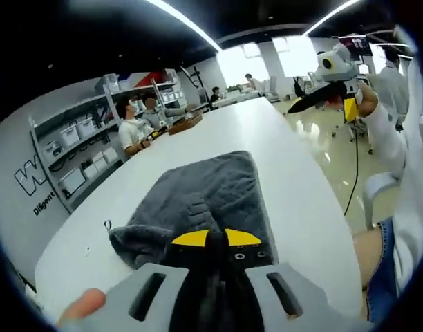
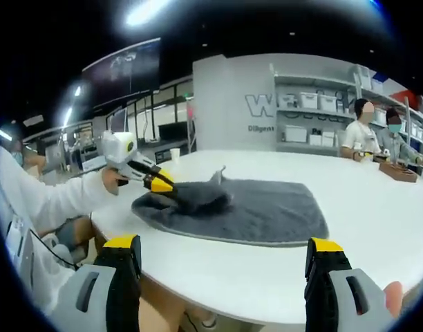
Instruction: Open the folded towel by lifting each exposed corner and separating the folded layers until the towel lies flat within the target outline without major curled edges
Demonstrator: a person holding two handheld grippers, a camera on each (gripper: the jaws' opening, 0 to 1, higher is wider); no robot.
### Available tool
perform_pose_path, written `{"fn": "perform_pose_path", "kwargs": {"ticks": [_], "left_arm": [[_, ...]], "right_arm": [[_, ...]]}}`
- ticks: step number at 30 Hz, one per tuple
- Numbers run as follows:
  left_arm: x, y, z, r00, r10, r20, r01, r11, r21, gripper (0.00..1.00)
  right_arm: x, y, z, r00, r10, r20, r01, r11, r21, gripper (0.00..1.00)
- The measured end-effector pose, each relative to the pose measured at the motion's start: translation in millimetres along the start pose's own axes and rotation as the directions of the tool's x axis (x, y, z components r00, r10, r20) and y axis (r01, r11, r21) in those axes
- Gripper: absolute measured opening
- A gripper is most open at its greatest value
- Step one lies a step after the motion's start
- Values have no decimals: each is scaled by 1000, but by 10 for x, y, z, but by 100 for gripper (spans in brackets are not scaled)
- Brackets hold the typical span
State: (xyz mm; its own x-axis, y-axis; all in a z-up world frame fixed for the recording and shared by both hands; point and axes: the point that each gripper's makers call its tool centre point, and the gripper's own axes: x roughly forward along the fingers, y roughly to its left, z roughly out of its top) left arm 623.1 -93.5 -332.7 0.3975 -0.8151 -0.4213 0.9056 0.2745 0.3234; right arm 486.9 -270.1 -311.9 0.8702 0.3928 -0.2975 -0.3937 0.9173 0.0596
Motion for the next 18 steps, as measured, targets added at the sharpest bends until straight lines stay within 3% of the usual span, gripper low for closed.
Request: {"fn": "perform_pose_path", "kwargs": {"ticks": [4, 7, 10, 12, 15, 18], "left_arm": [[-16, -115, -31, 1000, -9, -19, 9, 1000, 0, 7], [-7, 135, -10, 999, 49, 16, -48, 997, -65, 23], [52, 388, -36, 998, 26, 57, -14, 978, -207, 30], [111, 549, -90, 998, 22, 59, -8, 976, -219, 34], [203, 602, -148, 997, -13, 72, 33, 959, -283, 38], [239, 625, -154, 990, -40, 136, 90, 919, -384, 41]], "right_arm": [[-4, -7, 0, 1000, -3, -1, 3, 1000, 0, 99], [15, -2, -13, 1000, -1, -5, 1, 1000, 1, 99], [31, 16, -29, 1000, 6, -15, -6, 1000, 2, 99], [28, 22, -20, 1000, 8, -14, -9, 1000, -1, 99], [15, 11, -2, 1000, 7, -7, -7, 1000, 0, 99], [4, -24, -3, 1000, 0, -8, 0, 1000, 3, 99]]}}
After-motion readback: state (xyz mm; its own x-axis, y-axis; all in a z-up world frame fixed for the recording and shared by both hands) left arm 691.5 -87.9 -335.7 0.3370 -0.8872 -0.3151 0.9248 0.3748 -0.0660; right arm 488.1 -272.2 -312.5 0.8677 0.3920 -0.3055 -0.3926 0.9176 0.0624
